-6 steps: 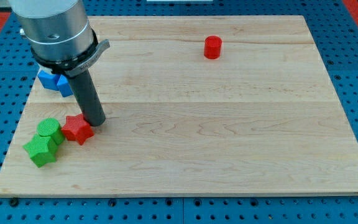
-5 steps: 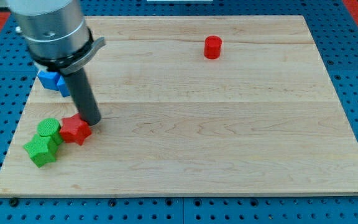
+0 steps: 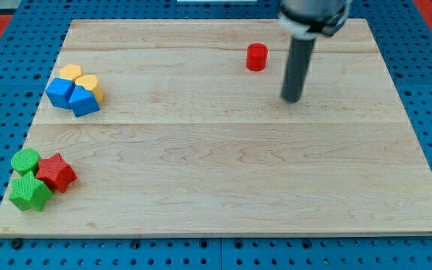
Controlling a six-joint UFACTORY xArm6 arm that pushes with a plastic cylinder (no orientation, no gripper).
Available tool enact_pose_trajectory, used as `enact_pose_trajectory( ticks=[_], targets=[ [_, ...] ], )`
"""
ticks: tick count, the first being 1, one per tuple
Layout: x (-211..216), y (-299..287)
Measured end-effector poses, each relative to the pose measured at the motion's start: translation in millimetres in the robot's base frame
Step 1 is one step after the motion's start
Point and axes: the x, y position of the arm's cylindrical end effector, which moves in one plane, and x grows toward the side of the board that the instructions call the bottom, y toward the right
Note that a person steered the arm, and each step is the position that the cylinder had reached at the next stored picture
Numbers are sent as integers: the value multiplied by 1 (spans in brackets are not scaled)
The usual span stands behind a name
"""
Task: Slide the red circle closer to the red star
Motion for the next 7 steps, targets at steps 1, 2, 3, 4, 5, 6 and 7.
enact_pose_trajectory(
  ticks=[1, 2, 3, 4, 5, 6, 7],
  targets=[
    [-57, 5],
    [-69, -49],
    [-77, -108],
    [-68, -171],
    [-43, -222],
    [-67, -225],
    [-89, -237]
  ],
)
